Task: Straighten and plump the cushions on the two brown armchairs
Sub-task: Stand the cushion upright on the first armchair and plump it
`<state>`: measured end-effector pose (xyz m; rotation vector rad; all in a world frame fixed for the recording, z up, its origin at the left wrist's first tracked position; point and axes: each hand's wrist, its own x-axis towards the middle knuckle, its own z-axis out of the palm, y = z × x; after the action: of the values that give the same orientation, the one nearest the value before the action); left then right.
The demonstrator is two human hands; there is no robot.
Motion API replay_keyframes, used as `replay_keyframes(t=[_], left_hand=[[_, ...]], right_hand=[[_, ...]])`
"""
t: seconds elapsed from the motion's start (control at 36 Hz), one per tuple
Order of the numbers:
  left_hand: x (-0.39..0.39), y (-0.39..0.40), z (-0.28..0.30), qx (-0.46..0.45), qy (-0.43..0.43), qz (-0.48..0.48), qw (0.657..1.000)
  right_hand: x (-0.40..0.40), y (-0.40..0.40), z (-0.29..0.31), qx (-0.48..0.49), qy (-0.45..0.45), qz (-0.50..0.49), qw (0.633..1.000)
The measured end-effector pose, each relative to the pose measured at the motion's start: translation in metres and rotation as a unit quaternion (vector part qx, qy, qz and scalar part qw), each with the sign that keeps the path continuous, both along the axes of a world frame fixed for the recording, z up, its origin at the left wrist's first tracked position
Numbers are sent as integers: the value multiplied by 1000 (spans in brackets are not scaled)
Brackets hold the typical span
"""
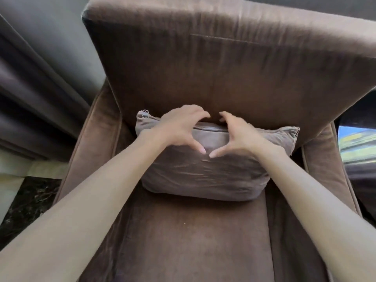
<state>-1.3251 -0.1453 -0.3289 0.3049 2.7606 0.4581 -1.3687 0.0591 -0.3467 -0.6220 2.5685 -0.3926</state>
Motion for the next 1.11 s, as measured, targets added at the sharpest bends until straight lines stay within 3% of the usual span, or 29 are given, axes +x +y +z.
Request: replay_keyframes(t=[0.11,0.25,0.42,0.67,0.78,1.0,1.11], left_hand=[[-15,7,-22,-105,-101,10,989],[-7,12,-42,-146,1,67,987],[3,8,-45,-132,94,146,976],[10,-20,-44,-83,44,102,990],[17,-27,-36,-89,-1,118,989],[40,-19,-33,-136,99,145,975],[38,-32,-31,-97,67,162,980]], right_hand=[[-17,-16,-16,132,-43,39,990],[-6,-27,-32,157,55,30,986],[8,-21,-34,68,213,-9,975],[0,8,-17,107,30,-27,993],[2,27,-10,170,2,-23,985],[25,30,-14,176,172,-67,967],[18,32,-12,178,202,-53,962]])
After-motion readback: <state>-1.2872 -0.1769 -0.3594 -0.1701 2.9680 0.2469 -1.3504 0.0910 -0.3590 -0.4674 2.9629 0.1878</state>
